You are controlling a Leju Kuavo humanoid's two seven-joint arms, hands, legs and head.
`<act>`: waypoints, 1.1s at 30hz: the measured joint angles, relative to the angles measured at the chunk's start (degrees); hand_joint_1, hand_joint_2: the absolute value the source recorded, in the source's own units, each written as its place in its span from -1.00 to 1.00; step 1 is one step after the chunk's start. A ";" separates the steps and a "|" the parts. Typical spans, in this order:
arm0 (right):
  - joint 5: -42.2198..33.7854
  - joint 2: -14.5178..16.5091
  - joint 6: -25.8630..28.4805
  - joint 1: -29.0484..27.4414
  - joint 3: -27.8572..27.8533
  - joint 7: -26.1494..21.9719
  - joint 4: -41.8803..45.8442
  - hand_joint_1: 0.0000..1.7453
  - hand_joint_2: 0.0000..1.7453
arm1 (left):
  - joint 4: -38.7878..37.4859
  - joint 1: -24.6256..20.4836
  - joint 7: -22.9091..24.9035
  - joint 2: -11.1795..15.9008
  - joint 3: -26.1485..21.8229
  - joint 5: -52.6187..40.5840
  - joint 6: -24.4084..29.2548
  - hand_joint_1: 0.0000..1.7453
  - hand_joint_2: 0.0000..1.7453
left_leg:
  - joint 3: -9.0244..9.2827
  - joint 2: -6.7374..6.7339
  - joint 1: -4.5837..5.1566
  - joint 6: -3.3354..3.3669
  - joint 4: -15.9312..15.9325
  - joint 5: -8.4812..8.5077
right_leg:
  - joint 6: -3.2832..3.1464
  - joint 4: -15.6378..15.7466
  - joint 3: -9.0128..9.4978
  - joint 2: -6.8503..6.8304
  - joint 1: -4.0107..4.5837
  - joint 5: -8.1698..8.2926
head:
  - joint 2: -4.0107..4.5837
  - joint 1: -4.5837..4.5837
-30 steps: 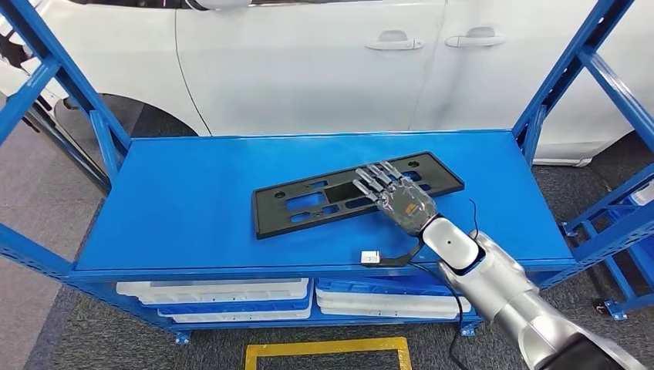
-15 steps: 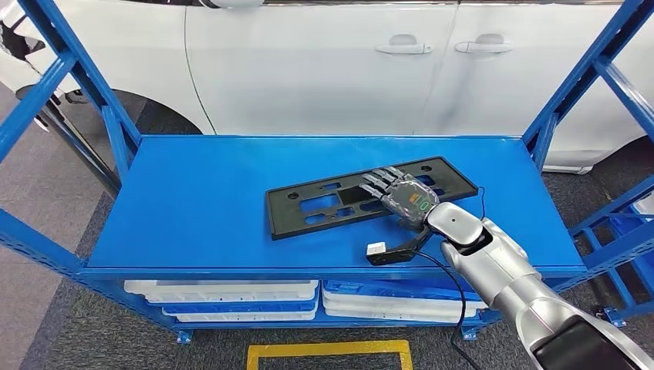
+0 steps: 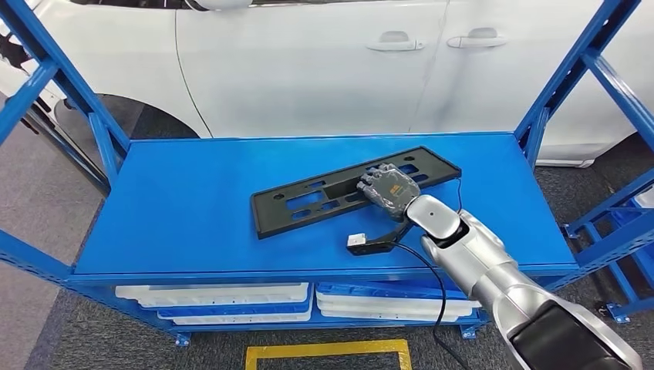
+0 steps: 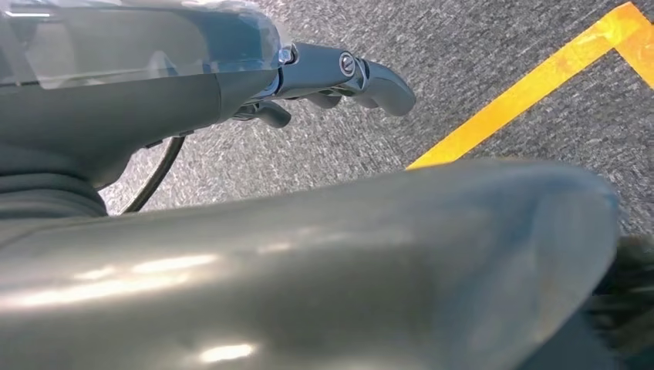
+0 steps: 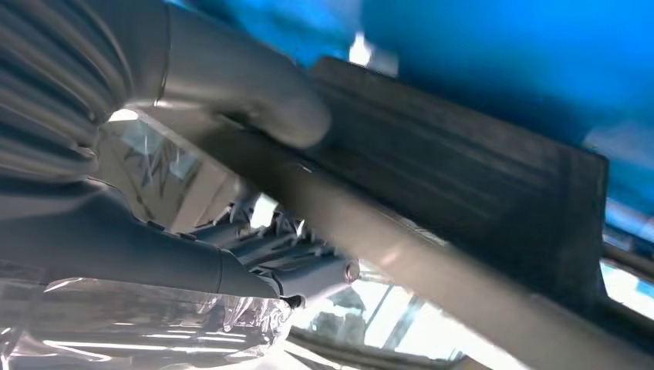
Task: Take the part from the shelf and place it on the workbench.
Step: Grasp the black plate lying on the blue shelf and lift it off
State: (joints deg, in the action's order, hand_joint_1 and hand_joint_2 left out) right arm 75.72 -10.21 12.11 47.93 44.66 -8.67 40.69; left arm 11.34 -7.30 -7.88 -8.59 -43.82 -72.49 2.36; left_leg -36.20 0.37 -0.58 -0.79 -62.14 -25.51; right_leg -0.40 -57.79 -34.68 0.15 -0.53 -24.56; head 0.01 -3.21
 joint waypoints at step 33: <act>-59.04 -1.00 -19.50 11.92 -8.34 -13.70 30.55 1.00 1.00 | 0.00 -1.46 -1.13 0.01 -1.90 4.36 2.44 -1.00 -1.00 | 1.42 0.00 0.26 0.71 2.68 0.51 | 0.12 -1.05 -0.75 0.13 0.41 -0.36 | -0.01 -0.01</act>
State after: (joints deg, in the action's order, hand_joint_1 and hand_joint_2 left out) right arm 16.68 -11.21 -7.39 59.85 36.32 -22.37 71.23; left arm 11.34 -8.76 -9.00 -8.58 -45.72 -68.13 4.80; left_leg -34.78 0.36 -0.32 -0.08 -59.46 -25.00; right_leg -0.28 -58.84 -35.43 0.28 -0.13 -24.92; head 0.01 -3.22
